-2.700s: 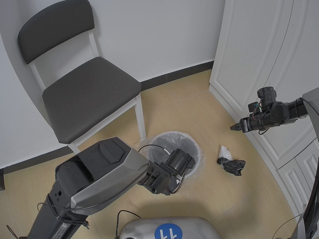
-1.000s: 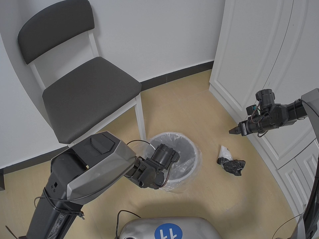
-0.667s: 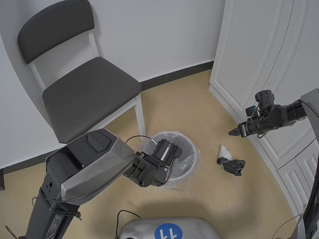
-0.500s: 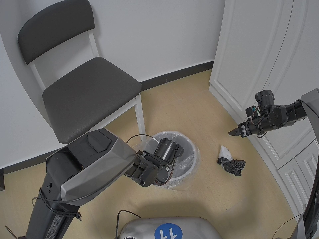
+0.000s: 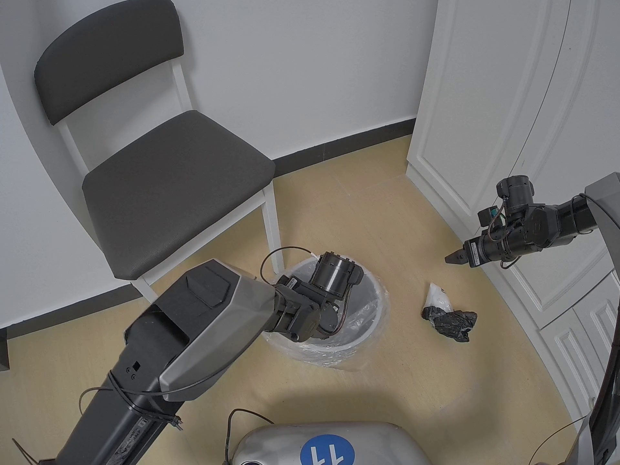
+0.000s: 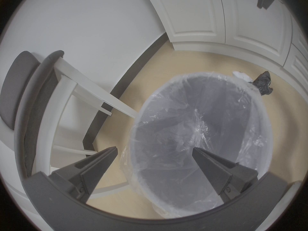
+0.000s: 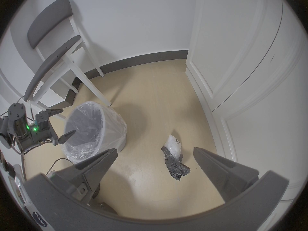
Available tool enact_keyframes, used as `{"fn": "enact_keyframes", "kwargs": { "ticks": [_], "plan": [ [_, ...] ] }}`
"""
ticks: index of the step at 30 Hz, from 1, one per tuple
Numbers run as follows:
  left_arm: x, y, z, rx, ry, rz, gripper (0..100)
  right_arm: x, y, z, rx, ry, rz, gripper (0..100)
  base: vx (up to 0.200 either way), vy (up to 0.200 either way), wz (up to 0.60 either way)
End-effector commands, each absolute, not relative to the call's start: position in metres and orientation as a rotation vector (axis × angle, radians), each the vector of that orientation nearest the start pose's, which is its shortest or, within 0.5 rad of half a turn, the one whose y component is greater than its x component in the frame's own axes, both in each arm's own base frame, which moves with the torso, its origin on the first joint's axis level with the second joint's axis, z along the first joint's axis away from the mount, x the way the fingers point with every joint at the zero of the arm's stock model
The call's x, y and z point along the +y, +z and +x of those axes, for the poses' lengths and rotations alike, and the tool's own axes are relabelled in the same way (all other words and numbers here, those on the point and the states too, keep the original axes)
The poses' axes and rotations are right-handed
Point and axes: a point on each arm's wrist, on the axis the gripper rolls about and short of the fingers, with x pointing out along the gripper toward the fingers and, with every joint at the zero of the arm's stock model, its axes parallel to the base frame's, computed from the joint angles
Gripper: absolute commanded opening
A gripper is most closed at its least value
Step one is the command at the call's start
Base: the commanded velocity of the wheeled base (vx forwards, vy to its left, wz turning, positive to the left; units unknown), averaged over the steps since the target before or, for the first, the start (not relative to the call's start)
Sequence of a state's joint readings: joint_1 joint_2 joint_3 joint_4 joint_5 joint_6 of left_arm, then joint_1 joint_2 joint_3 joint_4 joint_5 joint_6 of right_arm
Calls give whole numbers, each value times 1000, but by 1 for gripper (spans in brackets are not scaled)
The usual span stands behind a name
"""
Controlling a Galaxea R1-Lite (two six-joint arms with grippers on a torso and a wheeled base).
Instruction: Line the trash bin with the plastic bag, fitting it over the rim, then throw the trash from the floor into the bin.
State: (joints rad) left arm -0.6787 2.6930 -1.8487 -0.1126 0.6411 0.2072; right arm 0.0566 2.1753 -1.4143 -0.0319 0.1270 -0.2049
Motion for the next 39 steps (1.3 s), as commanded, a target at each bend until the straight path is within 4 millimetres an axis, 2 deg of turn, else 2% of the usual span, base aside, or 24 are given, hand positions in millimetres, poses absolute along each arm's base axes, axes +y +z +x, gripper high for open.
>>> {"fn": "enact_keyframes", "kwargs": {
  "ticks": [1, 12, 19, 21, 26, 31, 39],
  "plan": [
    [-318, -47, 418, 620, -104, 688, 100, 27, 112, 425, 710, 250, -170, 100, 0, 0, 0],
    [-336, -40, 403, 607, -167, 651, 100, 25, 113, 424, 708, 246, -168, 100, 0, 0, 0],
    [-349, -25, 376, 606, -198, 617, 100, 24, 114, 424, 706, 244, -168, 100, 0, 0, 0],
    [-349, -25, 376, 606, -198, 617, 100, 24, 114, 424, 706, 244, -168, 100, 0, 0, 0],
    [-353, -15, 350, 633, -233, 572, 100, 24, 115, 423, 706, 244, -168, 100, 0, 0, 0],
    [-356, -14, 325, 672, -297, 571, 100, 24, 115, 423, 706, 244, -168, 100, 0, 0, 0],
    [-354, -26, 329, 694, -288, 571, 100, 25, 112, 422, 676, 244, -173, 100, 0, 0, 0]
  ]
}}
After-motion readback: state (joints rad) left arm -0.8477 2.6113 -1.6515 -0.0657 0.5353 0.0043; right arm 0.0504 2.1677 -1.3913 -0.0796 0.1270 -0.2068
